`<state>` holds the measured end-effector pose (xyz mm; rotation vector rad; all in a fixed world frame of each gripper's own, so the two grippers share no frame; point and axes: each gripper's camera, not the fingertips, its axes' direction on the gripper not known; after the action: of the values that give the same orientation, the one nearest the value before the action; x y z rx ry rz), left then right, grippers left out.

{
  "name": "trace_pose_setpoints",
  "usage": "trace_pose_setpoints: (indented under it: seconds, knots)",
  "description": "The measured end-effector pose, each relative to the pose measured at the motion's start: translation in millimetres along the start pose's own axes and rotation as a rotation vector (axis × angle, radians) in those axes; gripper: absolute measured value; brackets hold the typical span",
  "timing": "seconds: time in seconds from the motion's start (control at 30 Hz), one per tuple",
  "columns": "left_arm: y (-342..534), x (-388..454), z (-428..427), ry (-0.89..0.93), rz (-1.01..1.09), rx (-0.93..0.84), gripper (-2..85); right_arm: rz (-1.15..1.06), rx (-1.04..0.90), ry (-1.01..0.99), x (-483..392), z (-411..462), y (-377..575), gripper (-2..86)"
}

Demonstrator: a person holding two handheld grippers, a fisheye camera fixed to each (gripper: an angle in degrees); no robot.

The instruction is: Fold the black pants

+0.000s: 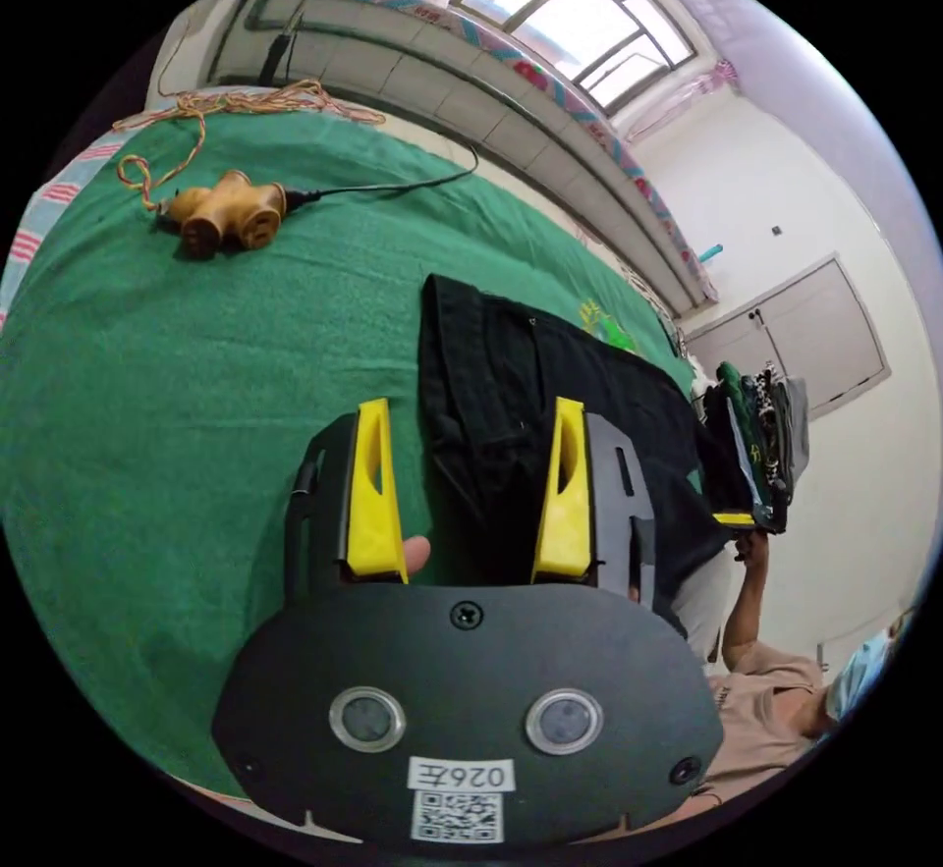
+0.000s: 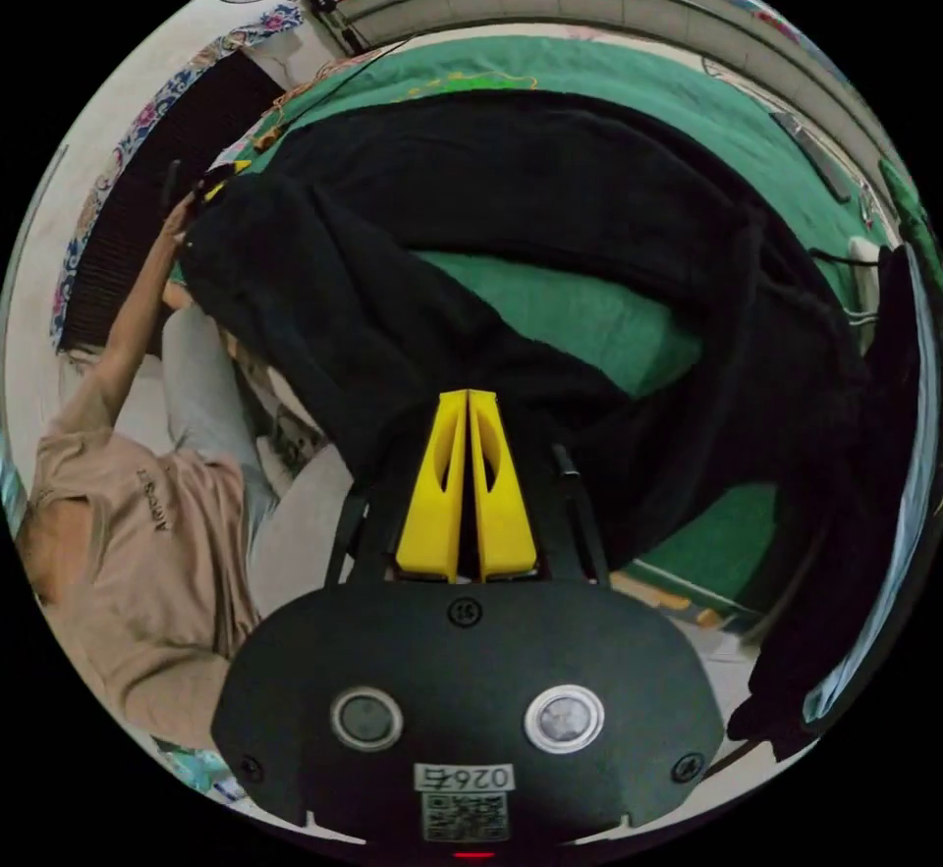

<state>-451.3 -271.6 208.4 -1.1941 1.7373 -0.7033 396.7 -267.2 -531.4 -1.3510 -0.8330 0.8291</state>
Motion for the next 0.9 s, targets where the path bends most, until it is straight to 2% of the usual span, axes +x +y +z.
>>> trace_pose_setpoints:
  seconds: [0.07, 0.13, 0.17, 0.27, 0.37, 0.43, 0.5, 0.57, 0.63, 0.77, 0.9]
  knots:
    - [-19, 2, 7, -0.015, 0.002, -0.057, 22.2, 0.069, -0.011, 0.068, 5, -13, 11, -0.9]
    - [-30, 12, 12, -0.100, 0.059, -0.136, 20.0, 0.135, 0.090, 0.151, 2, -34, 18, -0.9]
    - [-35, 20, 17, -0.162, 0.113, -0.186, 17.8, 0.139, 0.202, 0.160, -4, -51, 19, -0.9]
    - [-44, 38, 26, -0.264, 0.213, -0.263, 14.2, 0.076, 0.493, 0.081, -19, -82, 9, -0.9]
    - [-52, 48, 40, -0.183, 0.263, -0.263, 16.2, 0.016, 0.612, -0.019, -21, -87, -26, -0.9]
    - [-52, 55, 45, -0.204, 0.284, -0.227, 17.3, 0.005, 0.561, -0.066, -18, -72, -60, -0.9]
    - [-53, 57, 48, -0.233, 0.275, -0.205, 16.4, -0.004, 0.370, -0.186, -10, -35, -109, -0.9]
    - [-54, 57, 45, -0.290, 0.265, -0.186, 7.6, 0.015, 0.238, -0.306, -3, -5, -134, -0.9]
    - [-58, 53, 43, -0.251, 0.252, -0.193, 6.7, 0.047, 0.171, -0.379, -1, 11, -145, -0.9]
    - [-69, 46, 27, -0.197, 0.278, -0.178, 5.4, 0.044, 0.213, -0.233, -9, -15, -142, -0.9]
    - [-79, 36, 1, -0.142, 0.316, -0.177, 4.7, 0.160, 0.331, -0.104, 2, -56, -127, -0.9]
